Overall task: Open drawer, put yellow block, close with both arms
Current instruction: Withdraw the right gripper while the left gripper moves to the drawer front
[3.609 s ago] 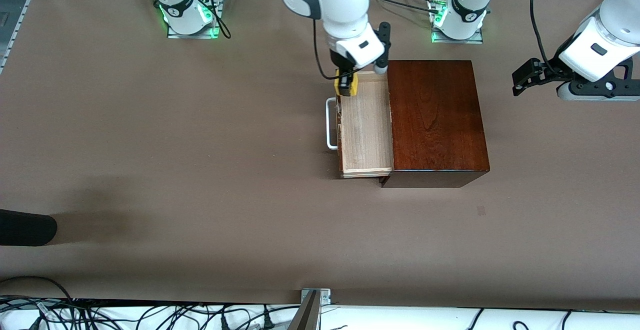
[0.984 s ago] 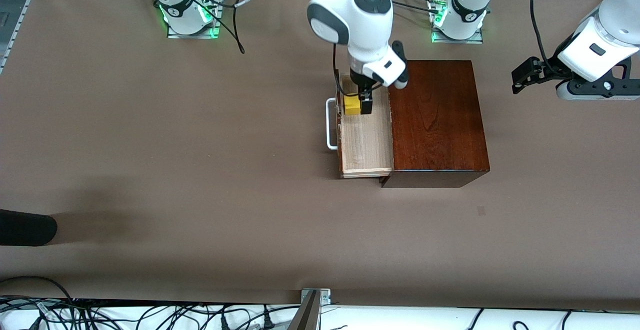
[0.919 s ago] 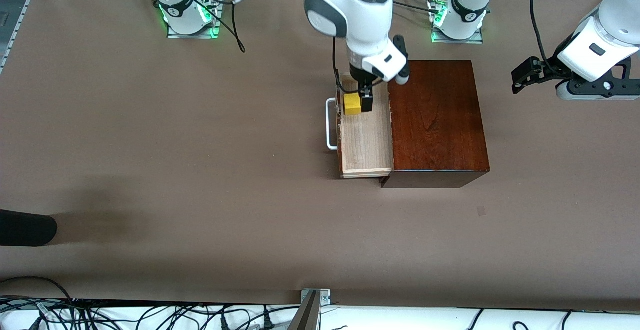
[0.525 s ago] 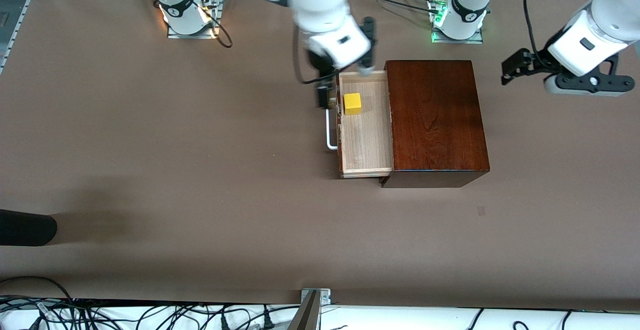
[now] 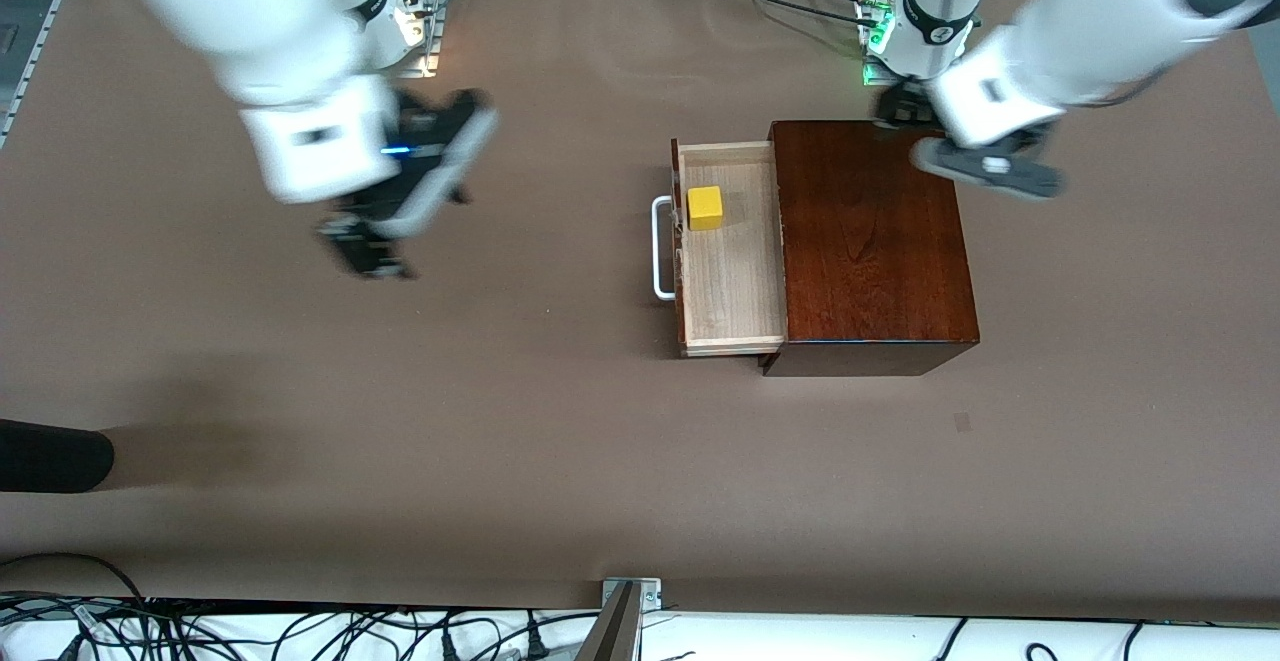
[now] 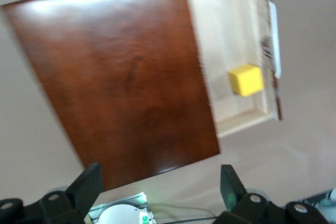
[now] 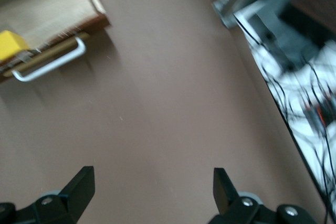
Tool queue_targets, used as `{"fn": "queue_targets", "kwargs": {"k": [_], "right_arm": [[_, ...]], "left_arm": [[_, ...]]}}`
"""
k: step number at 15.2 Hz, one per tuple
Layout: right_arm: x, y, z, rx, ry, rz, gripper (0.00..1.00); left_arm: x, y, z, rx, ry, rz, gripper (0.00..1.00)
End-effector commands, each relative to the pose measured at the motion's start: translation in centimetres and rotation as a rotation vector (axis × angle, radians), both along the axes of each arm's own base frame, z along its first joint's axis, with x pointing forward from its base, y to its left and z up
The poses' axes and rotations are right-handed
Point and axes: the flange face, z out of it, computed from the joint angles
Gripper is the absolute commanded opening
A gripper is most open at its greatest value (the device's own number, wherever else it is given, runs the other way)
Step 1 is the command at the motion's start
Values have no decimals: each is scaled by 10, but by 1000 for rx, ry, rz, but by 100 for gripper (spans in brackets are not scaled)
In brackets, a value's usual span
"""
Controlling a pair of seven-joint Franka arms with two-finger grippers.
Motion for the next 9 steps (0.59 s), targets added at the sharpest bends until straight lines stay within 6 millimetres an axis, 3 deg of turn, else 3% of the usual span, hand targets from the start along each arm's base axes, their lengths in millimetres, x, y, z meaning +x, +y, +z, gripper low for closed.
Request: {"fn": "queue_targets", "kwargs": {"k": [1,2,5,7,9], "right_arm": [[-21,-80,11,16,40,-124,100],[-20,-108,10,15,49,-173,100],[-39,-157,10,23,78,-357,100],[-56,-174,0,26,117,-520,100],[-59,-187,-4,29,131,-579,100]], "left_arm": [[-7,-72,-10,-36,33,-147,100],[-10,-95,-24,-40,39,-185,100],[-9,-163,-60,-66,-66,-356,100],[-5,-194,-90,-121,-124,-517,100],[-9,-225,-126,-178,-147,-665,100]]}}
